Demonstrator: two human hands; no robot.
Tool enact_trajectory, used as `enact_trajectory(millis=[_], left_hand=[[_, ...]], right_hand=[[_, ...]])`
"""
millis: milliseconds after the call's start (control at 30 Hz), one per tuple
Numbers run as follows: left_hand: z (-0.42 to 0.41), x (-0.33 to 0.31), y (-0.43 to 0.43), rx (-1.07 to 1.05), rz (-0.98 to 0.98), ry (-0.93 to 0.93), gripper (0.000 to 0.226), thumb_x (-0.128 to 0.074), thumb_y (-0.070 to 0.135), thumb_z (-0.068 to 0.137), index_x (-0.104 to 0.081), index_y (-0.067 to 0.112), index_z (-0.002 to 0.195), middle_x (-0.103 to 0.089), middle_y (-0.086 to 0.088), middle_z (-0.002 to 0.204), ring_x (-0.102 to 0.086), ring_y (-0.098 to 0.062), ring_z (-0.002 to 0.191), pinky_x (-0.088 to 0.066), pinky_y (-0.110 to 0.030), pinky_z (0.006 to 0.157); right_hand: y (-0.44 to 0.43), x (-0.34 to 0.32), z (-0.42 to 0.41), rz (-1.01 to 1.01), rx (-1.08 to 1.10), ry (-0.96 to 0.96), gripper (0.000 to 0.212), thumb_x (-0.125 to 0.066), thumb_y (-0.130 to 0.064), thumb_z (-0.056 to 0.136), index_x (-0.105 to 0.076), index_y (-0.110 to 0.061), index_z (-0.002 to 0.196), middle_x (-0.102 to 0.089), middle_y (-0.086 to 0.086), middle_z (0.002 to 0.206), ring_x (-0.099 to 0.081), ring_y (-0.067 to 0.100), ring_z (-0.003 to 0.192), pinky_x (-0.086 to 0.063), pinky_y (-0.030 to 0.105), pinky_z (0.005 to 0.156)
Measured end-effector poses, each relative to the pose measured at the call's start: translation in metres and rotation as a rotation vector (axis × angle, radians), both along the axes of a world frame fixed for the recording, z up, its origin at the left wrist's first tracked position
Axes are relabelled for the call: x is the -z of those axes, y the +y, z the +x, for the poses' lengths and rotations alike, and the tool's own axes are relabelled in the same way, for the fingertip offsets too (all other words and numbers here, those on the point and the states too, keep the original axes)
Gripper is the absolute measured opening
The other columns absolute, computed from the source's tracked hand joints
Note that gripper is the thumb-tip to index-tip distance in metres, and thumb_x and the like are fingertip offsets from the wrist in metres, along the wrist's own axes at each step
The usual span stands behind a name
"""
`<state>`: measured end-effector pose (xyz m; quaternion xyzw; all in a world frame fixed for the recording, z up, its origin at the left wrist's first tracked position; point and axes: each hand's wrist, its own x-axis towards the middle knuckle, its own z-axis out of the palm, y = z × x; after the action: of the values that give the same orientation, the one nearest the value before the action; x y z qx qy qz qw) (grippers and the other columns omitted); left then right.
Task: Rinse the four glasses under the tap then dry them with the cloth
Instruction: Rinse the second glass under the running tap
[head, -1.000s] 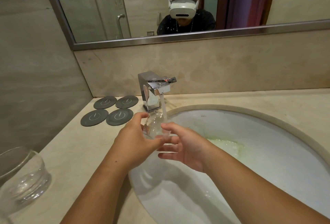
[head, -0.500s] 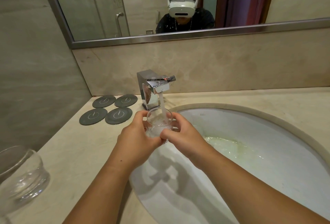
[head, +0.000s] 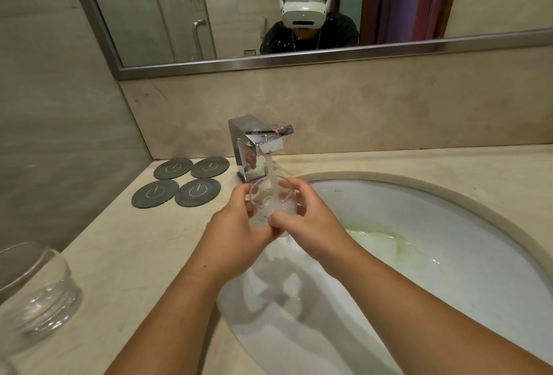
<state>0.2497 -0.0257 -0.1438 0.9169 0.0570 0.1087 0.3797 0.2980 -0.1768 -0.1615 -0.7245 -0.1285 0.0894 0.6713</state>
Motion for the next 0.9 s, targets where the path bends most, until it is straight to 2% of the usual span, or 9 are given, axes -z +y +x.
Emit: enact_trajectory(millis=[100, 200, 300, 433, 500, 567, 667, 800, 900], left_hand=[[-0.001, -0.002, -0.001, 0.021, 0.007, 0.034, 0.072, -0.076, 0.053, 0.087, -0.041, 0.038, 0.148, -0.067, 0.015, 0.137, -0.06, -0.004, 0.13, -0.043, -0.022, 0.088], [-0.002, -0.004, 0.0, 0.012, -0.035, 0.067, 0.074, -0.067, 0.06, 0.092, -0.036, 0.037, 0.155, -0.067, 0.011, 0.138, -0.059, -0.004, 0.131, -0.042, -0.024, 0.089], [-0.002, -0.004, 0.001, -0.002, -0.025, 0.081, 0.073, -0.062, 0.065, 0.093, -0.035, 0.039, 0.156, -0.068, 0.007, 0.136, -0.062, -0.011, 0.128, -0.047, -0.032, 0.096], [0.0, -0.002, 0.003, 0.005, -0.002, 0.092, 0.072, -0.063, 0.06, 0.095, -0.032, 0.038, 0.157, -0.068, 0.008, 0.137, -0.061, -0.015, 0.13, -0.048, -0.038, 0.107], [0.001, -0.002, 0.005, -0.007, -0.006, 0.085, 0.071, -0.064, 0.057, 0.097, -0.033, 0.036, 0.157, -0.069, 0.01, 0.135, -0.062, -0.014, 0.129, -0.048, -0.038, 0.107], [0.001, -0.004, 0.008, -0.029, -0.014, 0.069, 0.066, -0.064, 0.053, 0.098, -0.037, 0.034, 0.156, -0.071, 0.013, 0.129, -0.063, -0.013, 0.127, -0.048, -0.035, 0.103], [0.001, -0.007, 0.008, -0.062, -0.013, 0.055, 0.055, -0.062, 0.043, 0.101, -0.045, 0.031, 0.152, -0.07, 0.019, 0.111, -0.064, -0.011, 0.117, -0.046, -0.027, 0.088], [-0.002, -0.011, 0.007, -0.084, -0.024, 0.051, 0.045, -0.06, 0.035, 0.101, -0.054, 0.03, 0.146, -0.068, 0.015, 0.107, -0.064, -0.01, 0.097, -0.04, -0.011, 0.069], [-0.004, -0.015, 0.007, -0.081, -0.023, 0.039, 0.035, -0.06, 0.035, 0.1, -0.064, 0.03, 0.134, -0.071, 0.01, 0.107, -0.066, -0.011, 0.094, -0.042, -0.015, 0.065]], right_hand=[[-0.001, -0.001, 0.002, -0.042, 0.029, 0.045, 0.053, -0.073, -0.04, 0.071, -0.062, -0.039, 0.123, -0.072, -0.006, 0.114, -0.072, 0.012, 0.098, -0.06, 0.03, 0.083], [0.0, -0.001, 0.003, -0.097, 0.05, 0.137, 0.071, -0.073, -0.068, 0.061, -0.064, -0.034, 0.123, -0.07, -0.002, 0.12, -0.07, 0.014, 0.103, -0.062, 0.034, 0.078], [0.002, 0.0, 0.005, -0.073, 0.064, 0.208, 0.063, -0.077, -0.071, 0.074, -0.069, -0.025, 0.117, -0.071, 0.0, 0.117, -0.07, 0.018, 0.097, -0.059, 0.029, 0.063], [-0.001, 0.001, 0.009, -0.087, 0.086, 0.252, 0.055, -0.077, -0.068, 0.081, -0.07, -0.019, 0.104, -0.072, -0.001, 0.106, -0.07, 0.019, 0.091, -0.056, 0.028, 0.059], [-0.003, 0.001, 0.009, -0.142, 0.088, 0.261, 0.062, -0.076, -0.073, 0.076, -0.072, -0.019, 0.106, -0.073, 0.001, 0.108, -0.071, 0.02, 0.093, -0.055, 0.029, 0.058], [-0.007, 0.0, 0.01, -0.197, 0.063, 0.299, 0.069, -0.073, -0.077, 0.073, -0.075, -0.019, 0.11, -0.075, 0.003, 0.109, -0.072, 0.023, 0.093, -0.054, 0.03, 0.056], [-0.014, -0.005, 0.009, -0.302, 0.026, 0.318, 0.065, -0.07, -0.074, 0.08, -0.074, -0.017, 0.11, -0.072, 0.004, 0.097, -0.069, 0.025, 0.083, -0.05, 0.028, 0.054], [-0.018, -0.012, 0.006, -0.507, -0.006, 0.269, 0.073, -0.066, -0.078, 0.074, -0.072, -0.013, 0.107, -0.068, 0.005, 0.091, -0.063, 0.024, 0.073, -0.047, 0.029, 0.055], [-0.015, -0.02, -0.001, -0.674, -0.035, 0.22, 0.069, -0.065, -0.076, 0.072, -0.066, -0.011, 0.095, -0.062, 0.004, 0.081, -0.058, 0.024, 0.066, -0.044, 0.029, 0.054]])
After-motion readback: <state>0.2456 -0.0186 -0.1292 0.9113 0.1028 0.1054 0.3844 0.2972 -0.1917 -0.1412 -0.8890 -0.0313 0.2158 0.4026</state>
